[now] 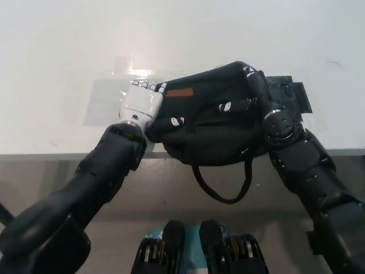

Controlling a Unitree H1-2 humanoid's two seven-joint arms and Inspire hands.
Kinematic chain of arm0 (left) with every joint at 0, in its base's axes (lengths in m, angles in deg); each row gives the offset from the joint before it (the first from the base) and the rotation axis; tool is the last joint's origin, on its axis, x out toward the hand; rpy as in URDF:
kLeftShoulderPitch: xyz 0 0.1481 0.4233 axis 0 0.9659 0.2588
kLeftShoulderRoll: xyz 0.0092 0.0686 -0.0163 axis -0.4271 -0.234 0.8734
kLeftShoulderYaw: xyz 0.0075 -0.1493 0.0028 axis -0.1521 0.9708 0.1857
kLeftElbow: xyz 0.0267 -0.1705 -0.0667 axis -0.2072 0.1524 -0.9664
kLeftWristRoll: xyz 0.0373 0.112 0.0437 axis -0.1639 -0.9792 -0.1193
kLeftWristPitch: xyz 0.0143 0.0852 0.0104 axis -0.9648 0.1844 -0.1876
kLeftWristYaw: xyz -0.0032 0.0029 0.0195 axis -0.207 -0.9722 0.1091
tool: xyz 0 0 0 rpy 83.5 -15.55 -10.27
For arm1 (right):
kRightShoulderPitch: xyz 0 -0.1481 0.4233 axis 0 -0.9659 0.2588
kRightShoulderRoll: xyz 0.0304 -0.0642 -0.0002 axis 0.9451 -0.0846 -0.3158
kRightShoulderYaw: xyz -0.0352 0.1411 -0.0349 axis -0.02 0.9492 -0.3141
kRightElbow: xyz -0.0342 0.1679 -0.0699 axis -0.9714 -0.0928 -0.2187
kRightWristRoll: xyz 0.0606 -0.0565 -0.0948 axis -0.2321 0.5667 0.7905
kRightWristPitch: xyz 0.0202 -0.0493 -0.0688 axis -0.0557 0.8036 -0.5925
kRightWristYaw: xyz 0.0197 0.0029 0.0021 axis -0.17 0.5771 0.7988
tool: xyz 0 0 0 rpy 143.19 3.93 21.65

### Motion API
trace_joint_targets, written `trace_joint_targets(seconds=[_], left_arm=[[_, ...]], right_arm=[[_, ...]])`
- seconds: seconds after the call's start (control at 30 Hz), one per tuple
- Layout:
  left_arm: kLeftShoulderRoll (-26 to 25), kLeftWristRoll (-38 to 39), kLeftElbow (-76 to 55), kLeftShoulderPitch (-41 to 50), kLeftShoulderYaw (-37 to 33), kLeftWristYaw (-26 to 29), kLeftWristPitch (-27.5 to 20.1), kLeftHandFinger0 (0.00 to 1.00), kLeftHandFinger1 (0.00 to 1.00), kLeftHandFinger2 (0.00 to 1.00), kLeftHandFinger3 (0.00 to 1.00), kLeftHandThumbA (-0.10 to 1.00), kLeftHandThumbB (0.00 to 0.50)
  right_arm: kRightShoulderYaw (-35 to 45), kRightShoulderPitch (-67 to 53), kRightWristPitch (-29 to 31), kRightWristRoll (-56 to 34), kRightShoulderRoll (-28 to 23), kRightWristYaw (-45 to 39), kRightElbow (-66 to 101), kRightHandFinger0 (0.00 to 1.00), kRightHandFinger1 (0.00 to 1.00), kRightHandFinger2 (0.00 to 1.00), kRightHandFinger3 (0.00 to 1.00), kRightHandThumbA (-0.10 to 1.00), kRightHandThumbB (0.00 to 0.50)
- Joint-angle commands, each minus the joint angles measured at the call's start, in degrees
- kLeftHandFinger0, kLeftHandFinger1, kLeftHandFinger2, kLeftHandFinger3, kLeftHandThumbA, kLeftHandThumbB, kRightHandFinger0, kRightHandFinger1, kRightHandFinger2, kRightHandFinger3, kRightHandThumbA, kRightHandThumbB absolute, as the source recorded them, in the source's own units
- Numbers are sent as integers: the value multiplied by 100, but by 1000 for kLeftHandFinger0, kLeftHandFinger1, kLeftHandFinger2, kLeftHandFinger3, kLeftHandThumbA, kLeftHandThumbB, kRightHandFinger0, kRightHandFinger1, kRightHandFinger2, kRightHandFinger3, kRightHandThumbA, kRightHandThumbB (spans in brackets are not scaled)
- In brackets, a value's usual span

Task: A soft travel bag is kept infront of the robot in the middle of the desk and the robot uses both its hands to press it to reduce its size

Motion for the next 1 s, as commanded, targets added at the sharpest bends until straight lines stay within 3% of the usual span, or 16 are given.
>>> trace_joint_targets(seconds=[0.0, 0.1, 0.2, 0.3, 0.47, 0.63, 0.7, 0.9, 0.97], left_arm=[[196, -208, 311, 842, -264, -60, -415, 1000, 1000, 1000, 1000, 1000, 87], [220, -172, 295, 903, -261, -59, -389, 1000, 1000, 1000, 1000, 1000, 89], [204, -75, 347, 962, -187, 72, -450, 1000, 1000, 1000, 1000, 1000, 95], [164, 133, 372, 961, 2, 136, -516, 1000, 1000, 1000, 1000, 1000, 95], [60, 435, 294, 1115, 411, 132, -630, 1000, 1000, 1000, 1000, 1000, 105], [-67, 570, -33, 1148, 719, 143, -635, 1000, 1000, 1000, 1000, 1000, 96], [-223, 614, -332, 1038, 824, 137, -624, 1000, 1000, 1000, 1000, 1000, 88], [-582, 755, -1296, 646, 1210, -116, -556, 1000, 1000, 1000, 1000, 1000, 87], [-695, 808, -1628, 467, 1390, -123, -552, 1000, 1000, 1000, 1000, 1000, 66]], right_arm=[[-65, -196, 177, -51, 290, 44, -350, 1000, 1000, 1000, 1000, 1000, 226], [-43, -305, 243, -68, 329, 147, -412, 1000, 1000, 1000, 1000, 1000, 242], [54, -477, 474, -161, 414, 318, -426, 1000, 1000, 1000, 1000, 1000, 211], [122, -768, 960, -148, 576, 916, -424, 1000, 1000, 1000, 1000, 1000, 140], [-180, -1082, 1112, 145, 739, 1246, -531, 1000, 1000, 1000, 1000, 1000, 118], [-280, -1044, 1126, 148, 800, 1295, -484, 1000, 1000, 1000, 1000, 1000, 140], [-256, -886, 1178, 104, 818, 1277, -415, 1000, 1000, 1000, 1000, 1000, 184], [-89, -440, 1247, -62, 744, 1287, -183, 1000, 1000, 1000, 1000, 1000, 185], [30, -240, 1242, -162, 707, 1267, -102, 1000, 1000, 1000, 1000, 1000, 191]])
